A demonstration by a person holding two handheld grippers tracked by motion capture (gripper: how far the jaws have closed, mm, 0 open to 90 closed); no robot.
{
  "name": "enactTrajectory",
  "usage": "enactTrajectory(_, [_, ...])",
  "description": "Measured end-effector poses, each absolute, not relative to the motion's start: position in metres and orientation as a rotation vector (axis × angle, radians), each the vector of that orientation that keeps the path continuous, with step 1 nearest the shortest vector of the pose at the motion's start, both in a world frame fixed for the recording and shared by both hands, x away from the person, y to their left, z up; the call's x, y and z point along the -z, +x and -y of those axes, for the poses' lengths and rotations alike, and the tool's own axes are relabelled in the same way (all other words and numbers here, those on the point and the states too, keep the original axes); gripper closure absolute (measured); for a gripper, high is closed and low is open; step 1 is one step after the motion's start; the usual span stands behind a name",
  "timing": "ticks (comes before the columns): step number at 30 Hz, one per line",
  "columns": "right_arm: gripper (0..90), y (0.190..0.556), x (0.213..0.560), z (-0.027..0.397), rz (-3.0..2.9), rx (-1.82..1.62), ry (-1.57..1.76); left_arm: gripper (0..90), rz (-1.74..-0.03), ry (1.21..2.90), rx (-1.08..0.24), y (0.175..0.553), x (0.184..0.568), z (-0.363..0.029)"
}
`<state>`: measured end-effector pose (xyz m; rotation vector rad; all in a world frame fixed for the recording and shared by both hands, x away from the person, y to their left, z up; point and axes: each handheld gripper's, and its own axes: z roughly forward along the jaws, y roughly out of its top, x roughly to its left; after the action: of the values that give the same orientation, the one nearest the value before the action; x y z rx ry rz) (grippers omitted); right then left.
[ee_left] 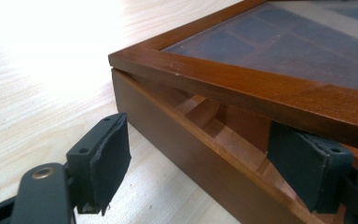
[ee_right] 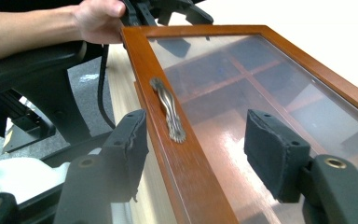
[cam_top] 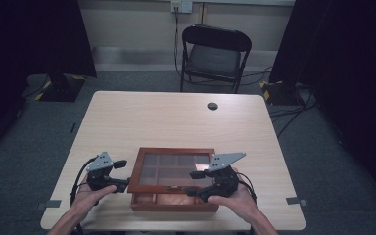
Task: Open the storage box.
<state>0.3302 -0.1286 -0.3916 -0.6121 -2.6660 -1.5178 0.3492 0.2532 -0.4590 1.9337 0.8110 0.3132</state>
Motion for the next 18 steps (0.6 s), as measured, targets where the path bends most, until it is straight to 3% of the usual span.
enactTrajectory(18, [28.7, 0.336, 0.387, 0.148, 2.682, 1.584, -0.702, 21.6, -0.806, 1.903, -0.283, 0.352, 0.447, -0.247])
